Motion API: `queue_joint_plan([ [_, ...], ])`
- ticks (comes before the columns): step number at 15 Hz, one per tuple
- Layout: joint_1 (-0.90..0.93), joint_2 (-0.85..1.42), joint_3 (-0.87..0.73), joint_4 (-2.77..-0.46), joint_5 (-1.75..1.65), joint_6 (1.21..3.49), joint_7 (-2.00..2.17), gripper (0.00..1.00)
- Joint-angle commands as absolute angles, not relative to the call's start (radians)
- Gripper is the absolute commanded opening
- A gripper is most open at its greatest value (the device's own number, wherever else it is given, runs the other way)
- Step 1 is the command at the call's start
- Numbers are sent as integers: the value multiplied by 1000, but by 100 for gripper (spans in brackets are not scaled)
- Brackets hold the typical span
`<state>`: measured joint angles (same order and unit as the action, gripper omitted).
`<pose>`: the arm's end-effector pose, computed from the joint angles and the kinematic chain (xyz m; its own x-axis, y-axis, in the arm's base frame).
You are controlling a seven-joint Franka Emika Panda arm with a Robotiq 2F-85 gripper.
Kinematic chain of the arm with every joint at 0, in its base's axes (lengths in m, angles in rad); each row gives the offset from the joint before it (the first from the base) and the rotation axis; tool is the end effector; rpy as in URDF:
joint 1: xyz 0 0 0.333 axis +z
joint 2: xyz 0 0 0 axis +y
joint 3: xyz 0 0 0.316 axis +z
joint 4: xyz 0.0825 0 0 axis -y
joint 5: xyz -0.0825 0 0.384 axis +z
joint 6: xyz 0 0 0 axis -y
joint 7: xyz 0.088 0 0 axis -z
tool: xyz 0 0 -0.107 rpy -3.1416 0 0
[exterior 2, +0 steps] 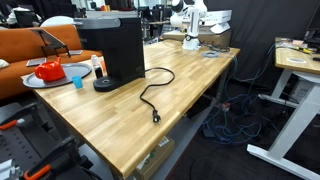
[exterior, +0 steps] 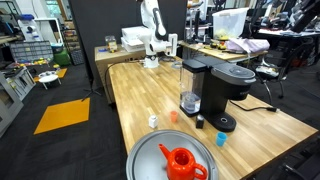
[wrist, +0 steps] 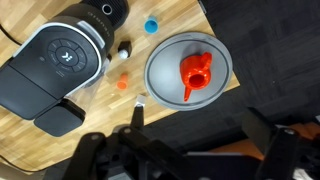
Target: Move the tea pot to the left
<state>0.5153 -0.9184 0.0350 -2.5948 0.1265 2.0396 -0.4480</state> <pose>0.2595 0.1700 0.5633 0.5303 0.7674 0.3604 0.8065 -0.5877 0.0647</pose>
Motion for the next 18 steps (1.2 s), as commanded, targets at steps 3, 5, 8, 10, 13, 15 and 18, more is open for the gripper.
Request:
queue_joint_plan([
  [3, 497, -918, 45, -2591, 141, 2035, -467, 100],
  [5, 497, -918, 45, -2591, 141, 2035, -467, 100],
  [8, 533, -896, 57, -2582, 171, 2053, -479, 100],
  [10, 582, -882, 89, -2585, 216, 2065, -486, 100],
  [13, 676, -853, 137, -2602, 296, 2083, -481, 100],
  [15, 730, -832, 160, -2619, 327, 2085, -480, 100],
  [18, 791, -786, 171, -2638, 357, 2098, -477, 100],
])
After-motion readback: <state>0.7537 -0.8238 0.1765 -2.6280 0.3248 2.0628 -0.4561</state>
